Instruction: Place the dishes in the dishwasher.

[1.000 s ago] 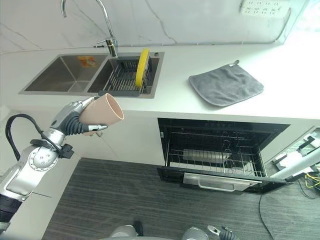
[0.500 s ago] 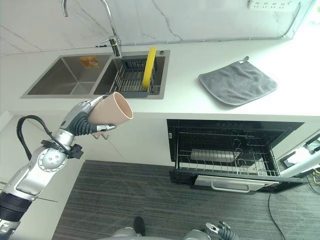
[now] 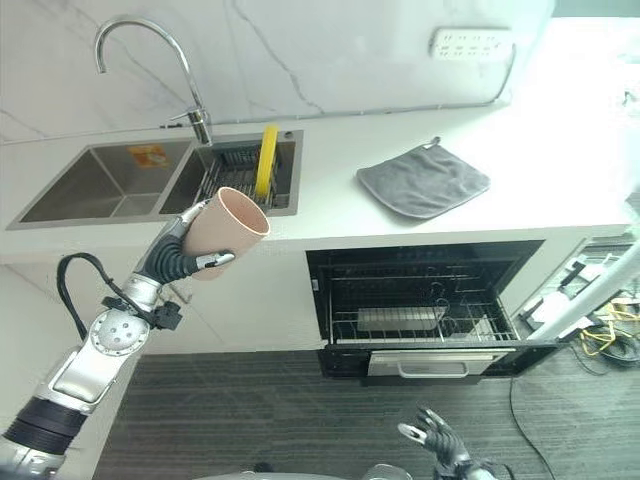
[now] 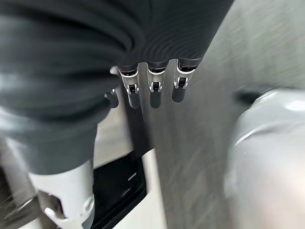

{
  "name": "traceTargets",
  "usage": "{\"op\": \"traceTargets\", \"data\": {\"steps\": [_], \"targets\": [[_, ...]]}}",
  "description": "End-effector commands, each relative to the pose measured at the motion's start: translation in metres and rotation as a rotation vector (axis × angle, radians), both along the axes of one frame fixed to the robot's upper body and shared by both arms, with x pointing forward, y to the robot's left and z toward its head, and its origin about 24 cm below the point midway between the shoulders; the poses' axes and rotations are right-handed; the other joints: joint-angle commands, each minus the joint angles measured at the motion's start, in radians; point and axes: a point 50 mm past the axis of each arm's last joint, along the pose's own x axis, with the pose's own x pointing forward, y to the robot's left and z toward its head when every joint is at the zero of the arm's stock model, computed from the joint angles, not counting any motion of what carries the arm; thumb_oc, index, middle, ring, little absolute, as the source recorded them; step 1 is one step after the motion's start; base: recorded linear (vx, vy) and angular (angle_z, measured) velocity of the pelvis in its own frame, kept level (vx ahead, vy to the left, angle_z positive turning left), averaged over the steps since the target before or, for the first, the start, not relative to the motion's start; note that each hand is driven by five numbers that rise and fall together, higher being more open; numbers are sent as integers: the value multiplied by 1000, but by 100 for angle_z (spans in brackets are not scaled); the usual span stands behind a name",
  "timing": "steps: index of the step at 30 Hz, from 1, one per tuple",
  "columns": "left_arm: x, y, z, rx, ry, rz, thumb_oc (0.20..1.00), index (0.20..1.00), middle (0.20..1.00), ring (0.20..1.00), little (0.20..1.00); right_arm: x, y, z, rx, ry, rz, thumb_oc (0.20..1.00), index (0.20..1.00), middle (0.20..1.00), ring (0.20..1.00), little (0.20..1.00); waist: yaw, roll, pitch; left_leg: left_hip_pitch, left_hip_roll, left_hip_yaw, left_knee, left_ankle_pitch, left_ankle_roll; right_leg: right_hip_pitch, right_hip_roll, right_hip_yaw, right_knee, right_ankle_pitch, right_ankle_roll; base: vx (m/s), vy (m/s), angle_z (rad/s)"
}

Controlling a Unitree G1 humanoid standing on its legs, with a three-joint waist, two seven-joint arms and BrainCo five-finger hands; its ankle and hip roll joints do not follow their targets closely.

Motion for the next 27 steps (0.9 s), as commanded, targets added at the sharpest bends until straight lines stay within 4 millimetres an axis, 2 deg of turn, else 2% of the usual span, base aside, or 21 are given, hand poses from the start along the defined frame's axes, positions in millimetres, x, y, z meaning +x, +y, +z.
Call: {"op": "traceTargets", "data": {"steps": [1,4,6,8,10,12,14,16,22,24,25,27], "targets": [[7,13,22,-188,-139,48,200,200,200,200,200,25,9,20,49,-89,84,1000,1000,1000,1000,1000,-36,-43,35,15,75,-20,124,-129,-11,37,-31,-57,-65,61,31,-30,-13,-16],[8,20,10,-295,-105,82,200,200,200,200,200,22,10,33,106,-108,162,1000,1000,1000,1000,1000,-62,-59,33,16,71,-1,139,-137,-7,30,-28,-38,-61,60,31,-47,-19,-17],[8,23,1,-358,-88,100,200,200,200,200,200,22,13,51,189,-157,251,1000,1000,1000,1000,1000,-80,-71,34,18,68,14,148,-143,-4,23,-26,-25,-57,61,33,-56,-16,-46],[9,27,-11,-467,-76,116,200,200,200,200,200,33,26,83,342,-269,378,1000,1000,1000,1000,1000,-102,-87,39,27,65,35,161,-152,2,19,-28,-12,-49,59,33,-68,-12,-38],[10,24,-18,-554,-76,121,200,200,200,200,200,43,41,105,473,-360,453,1000,1000,1000,1000,1000,-108,-93,39,29,62,44,167,-155,6,19,-28,-6,-49,60,31,-44,-2,-48],[11,22,-21,-584,-76,125,200,200,200,200,200,48,48,114,512,-404,485,1000,1000,1000,1000,1000,-108,-93,34,24,61,45,168,-154,7,15,-26,-4,-54,65,29,-25,1,-64],[10,16,-26,-617,-93,132,200,200,200,200,200,61,66,141,623,-518,547,1000,1000,1000,1000,1000,-103,-92,33,21,56,44,174,-158,11,16,-29,0,-61,70,33,-22,6,-21],[9,15,-26,-630,-107,137,200,200,200,200,200,66,72,150,655,-566,558,1000,1000,1000,1000,1000,-99,-89,33,20,52,40,176,-160,12,19,-30,0,-64,72,34,0,0,0],[2,3,-15,-504,-230,129,200,200,200,200,200,84,92,186,727,-759,555,1000,1000,1000,1000,1000,-72,-73,29,11,42,21,181,-167,16,36,-30,-3,-79,69,33,0,0,0],[1,0,-12,-487,-248,123,200,200,200,200,200,86,94,190,729,-780,539,1000,1000,1000,1000,1000,-67,-71,29,11,41,17,180,-168,17,40,-30,-5,-82,68,32,0,13,9],[-5,-8,-4,-444,-312,116,200,200,200,200,200,93,102,196,729,-838,504,1000,1000,1000,1000,1000,-48,-63,27,10,37,7,176,-167,18,52,-30,-14,-89,66,30,0,26,21],[-8,-11,0,-443,-341,110,200,200,200,200,200,96,105,200,735,-877,479,1000,1000,1000,1000,1000,-36,-57,25,7,35,-3,177,-169,19,58,-30,-20,-90,62,28,13,52,17]]}}
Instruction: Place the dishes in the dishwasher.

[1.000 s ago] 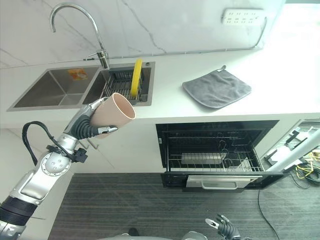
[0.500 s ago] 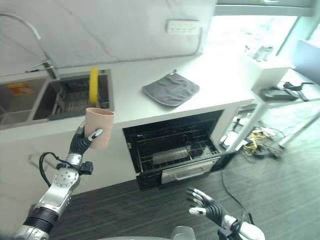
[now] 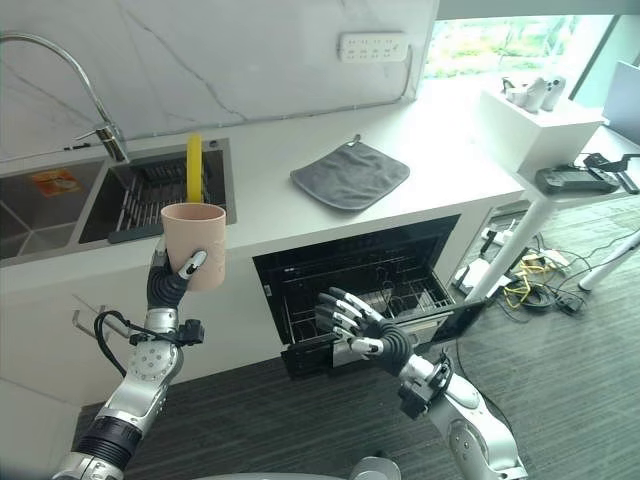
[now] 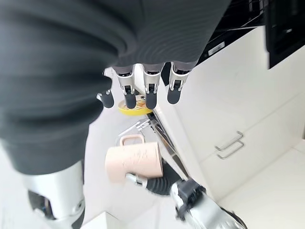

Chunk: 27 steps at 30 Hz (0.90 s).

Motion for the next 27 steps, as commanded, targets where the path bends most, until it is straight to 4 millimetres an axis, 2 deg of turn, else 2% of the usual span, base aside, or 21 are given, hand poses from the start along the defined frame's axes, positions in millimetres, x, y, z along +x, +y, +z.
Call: {"op": "traceTargets", "data": {"steps": [1,4,6,7,8,9,10,12,13,14,15,16,17,18,19,20,21,24,25,26,27], "targets": [[5,4,41,71,-222,2,200,200,200,200,200,11,6,35,113,-190,-63,1000,1000,1000,1000,1000,22,-37,20,-28,27,-124,164,-139,25,58,-44,-49,38,-65,25,27,95,18],[2,-3,46,53,-252,-14,200,200,200,200,200,17,15,47,120,-258,-70,1000,1000,1000,1000,1000,48,-33,24,-42,16,-153,195,-158,32,56,-44,-51,68,-86,17,6,99,20],[1,-5,50,37,-261,-17,200,200,200,200,200,20,22,54,123,-291,-63,1000,1000,1000,1000,1000,71,-31,33,-59,6,-178,246,-182,43,40,-47,-58,132,-116,12,0,86,3],[2,-6,52,30,-265,-24,200,200,200,200,200,22,24,58,124,-308,-57,1000,1000,1000,1000,1000,85,-29,38,-68,5,-181,271,-196,52,36,-48,-77,183,-145,4,34,71,3],[3,-8,56,48,-275,-39,200,200,200,200,200,23,27,63,126,-329,-48,1000,1000,1000,1000,1000,105,-22,50,-82,6,-197,294,-206,70,8,-54,-101,316,-172,-3,38,63,2],[4,-9,56,55,-275,-41,200,200,200,200,200,23,29,65,124,-333,-46,1000,1000,1000,1000,1000,110,-22,54,-85,2,-207,298,-207,77,-13,-61,-99,364,-169,3,43,38,19],[6,-12,58,60,-266,-49,200,200,200,200,200,24,33,67,123,-345,-50,1000,1000,1000,1000,1000,117,-25,66,-91,-14,-243,304,-217,93,-70,-79,-68,475,-157,15,21,2,24],[9,-11,58,54,-251,-59,200,200,200,200,200,25,38,68,136,-346,-46,1000,1000,1000,1000,1000,117,-27,70,-97,-23,-280,301,-218,97,-107,-78,-26,509,-143,13,141,-207,39],[9,-11,55,63,-248,-70,200,200,200,200,200,27,40,68,147,-348,-38,1000,1000,1000,1000,1000,124,-35,70,-101,-15,-324,294,-204,80,-82,-92,15,419,-125,13,220,-361,56],[9,-11,54,65,-249,-71,200,200,200,200,200,28,40,69,147,-350,-37,1000,1000,1000,1000,1000,125,-35,70,-101,-13,-328,290,-202,78,-77,-93,18,406,-121,13,273,-479,79],[7,-12,53,75,-256,-69,200,200,200,200,200,30,40,70,143,-364,-31,1000,1000,1000,1000,1000,127,-36,69,-99,1,-355,272,-189,61,-74,-103,51,357,-93,22,214,-418,90],[7,-14,53,74,-264,-73,200,200,200,200,200,33,40,74,143,-379,-29,1000,1000,1000,1000,1000,131,-33,72,-99,35,-379,262,-173,33,-77,-106,74,338,-96,38,244,-498,93],[6,-14,53,76,-270,-64,200,200,200,200,200,34,41,75,146,-390,-21,1000,1000,1000,1000,1000,133,-33,73,-100,49,-385,262,-169,24,-85,-106,81,337,-95,45,200,-421,88],[8,-13,58,79,-272,-58,200,200,200,200,200,37,38,80,145,-394,-21,1000,1000,1000,1000,1000,139,-36,74,-111,76,-374,283,-175,10,-72,-110,62,330,-140,52,220,-501,77],[12,-12,59,39,-256,-52,200,200,200,200,200,44,41,85,132,-405,-35,1000,1000,1000,1000,1000,145,-40,74,-112,122,-380,289,-158,-13,-70,-87,43,325,-167,48,212,-459,65],[13,-11,60,29,-255,-54,200,200,200,200,200,45,43,87,131,-406,-39,1000,1000,1000,1000,1000,145,-40,74,-109,130,-379,285,-153,-17,-71,-79,38,326,-175,45,256,-546,48],[12,-12,62,48,-256,-88,200,200,200,200,200,51,42,88,124,-398,-72,1000,1000,1000,1000,1000,151,-44,73,-121,152,-359,310,-142,-15,-58,-52,4,323,-196,9,169,-346,25],[9,-18,63,58,-259,-138,200,200,200,200,200,54,34,88,109,-411,-132,1000,1000,1000,1000,1000,149,-42,79,-167,150,-325,407,-118,-9,-30,-31,-32,288,-190,-27,101,-254,39],[5,-26,64,73,-283,-139,200,200,200,200,200,53,29,88,126,-409,-146,1000,1000,1000,1000,1000,151,-30,80,-185,57,-307,387,-160,25,-2,-3,-55,215,-157,-34,86,-153,49],[5,-27,64,77,-285,-135,200,200,200,200,200,53,28,88,134,-405,-146,1000,1000,1000,1000,1000,151,-29,81,-176,46,-298,376,-168,31,-3,-2,-55,216,-156,-32,67,-83,29],[4,-31,64,75,-290,-153,200,200,200,200,200,52,30,87,133,-405,-166,1000,1000,1000,1000,1000,152,-15,78,-191,94,-325,357,-48,-10,6,13,-40,195,-154,-41,8,28,18]]}}
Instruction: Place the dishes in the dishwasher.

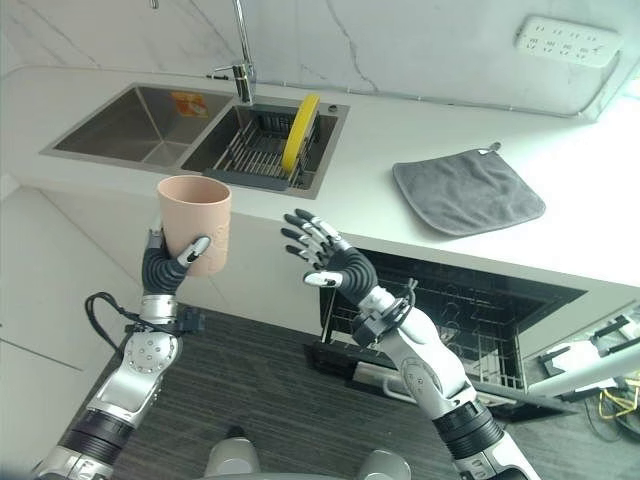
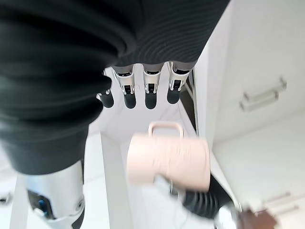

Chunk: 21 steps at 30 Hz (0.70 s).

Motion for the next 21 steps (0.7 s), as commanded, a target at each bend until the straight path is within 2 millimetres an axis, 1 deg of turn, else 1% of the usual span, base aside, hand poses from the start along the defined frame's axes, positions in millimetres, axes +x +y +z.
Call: {"op": "traceTargets", "data": {"steps": [1,2,3,4,6,9,12,17,20,21], "targets": [[1,-12,43,24,-216,-56,200,200,200,200,200,-3,4,28,135,-123,-17,1000,1000,1000,1000,1000,2,17,-17,95,-37,-3,11,-115,-49,73,10,8,-156,108,35,1,46,-6],[1,-12,44,23,-217,-53,200,200,200,200,200,-4,6,28,130,-121,-18,1000,1000,1000,1000,1000,1,17,-17,107,-51,1,-10,-138,-40,73,5,3,-159,110,39,17,79,-13],[4,-13,47,32,-219,-61,200,200,200,200,200,-3,7,25,132,-118,-39,1000,1000,1000,1000,1000,-2,26,-22,144,-65,25,-103,-134,-35,81,-9,-17,-168,112,50,6,87,-14],[5,-13,46,31,-214,-67,200,200,200,200,200,-5,6,22,133,-115,-42,1000,1000,1000,1000,1000,-6,28,-26,155,-64,27,-135,-121,-50,85,-10,-28,-187,125,55,0,78,2],[6,-11,44,23,-203,-74,200,200,200,200,200,-11,1,16,114,-100,-58,1000,1000,1000,1000,1000,-17,23,-37,186,-66,35,-179,-118,-56,99,-34,-30,-228,154,72,8,13,12],[3,-10,42,37,-206,-81,200,200,200,200,200,-11,1,15,109,-92,-78,1000,1000,1000,1000,1000,-19,22,-46,215,-73,40,-214,-124,-54,112,-48,-27,-269,179,84,22,-4,16],[-1,-9,40,50,-217,-75,200,200,200,200,200,-9,1,15,110,-87,-79,1000,1000,1000,1000,1000,-19,27,-54,243,-76,55,-262,-117,-52,121,-55,-26,-306,203,95,5,-1,1],[-2,-9,39,63,-218,-85,200,200,200,200,200,-9,1,10,85,-55,-93,1000,1000,1000,1000,1000,-22,26,-62,252,-78,67,-263,-123,-52,124,-54,-19,-315,207,97,-9,-14,-6],[-3,-13,38,95,-229,-76,200,200,200,200,200,-10,0,7,74,-39,-108,1000,1000,1000,1000,1000,-25,22,-68,253,-75,75,-258,-128,-51,130,-59,-21,-322,207,98,-7,-11,-2],[-3,-14,38,131,-232,-66,200,200,200,200,200,-10,-2,5,82,-28,-106,1000,1000,1000,1000,1000,-25,21,-72,258,-74,80,-260,-131,-50,139,-59,-21,-331,208,99,0,0,0]]}}
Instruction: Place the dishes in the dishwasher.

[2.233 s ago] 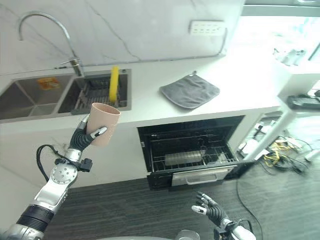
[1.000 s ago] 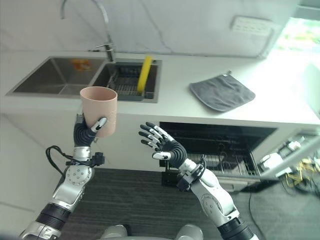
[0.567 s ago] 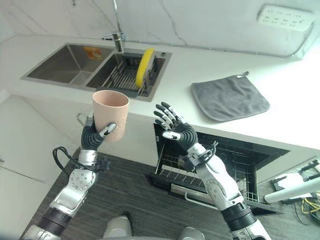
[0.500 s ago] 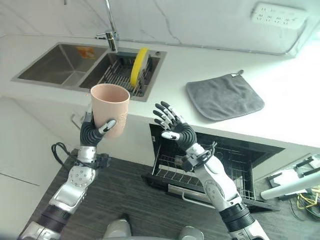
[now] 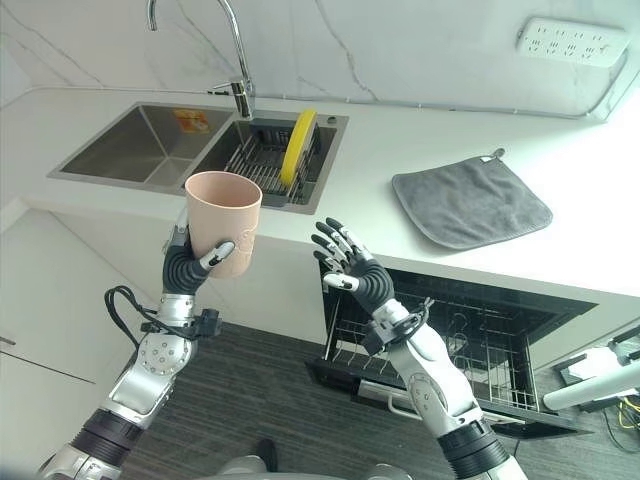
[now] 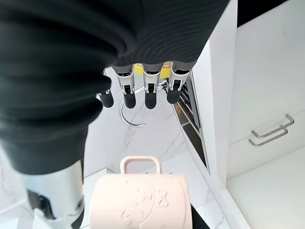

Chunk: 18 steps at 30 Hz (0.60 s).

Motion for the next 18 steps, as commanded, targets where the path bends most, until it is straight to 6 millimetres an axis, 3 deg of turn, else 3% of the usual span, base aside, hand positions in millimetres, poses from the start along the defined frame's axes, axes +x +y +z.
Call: {"op": "traceTargets", "data": {"steps": [1,11,18], "targets": [[0,0,27,69,-170,-9,200,200,200,200,200,1,3,25,76,-116,-6,1000,1000,1000,1000,1000,11,-33,-38,54,65,18,44,-105,-6,-1,-55,-4,-113,102,33,0,0,0],[3,3,22,234,-240,202,200,200,200,200,200,1,10,31,92,-115,-1,1000,1000,1000,1000,1000,21,-38,-50,68,53,6,49,-123,-2,24,-53,5,-128,98,32,2,-1,-1],[5,-1,18,246,-282,289,200,200,200,200,200,3,21,39,104,-130,8,1000,1000,1000,1000,1000,32,-44,-53,68,40,-15,58,-137,0,36,-51,16,-134,93,31,0,0,0]]}}
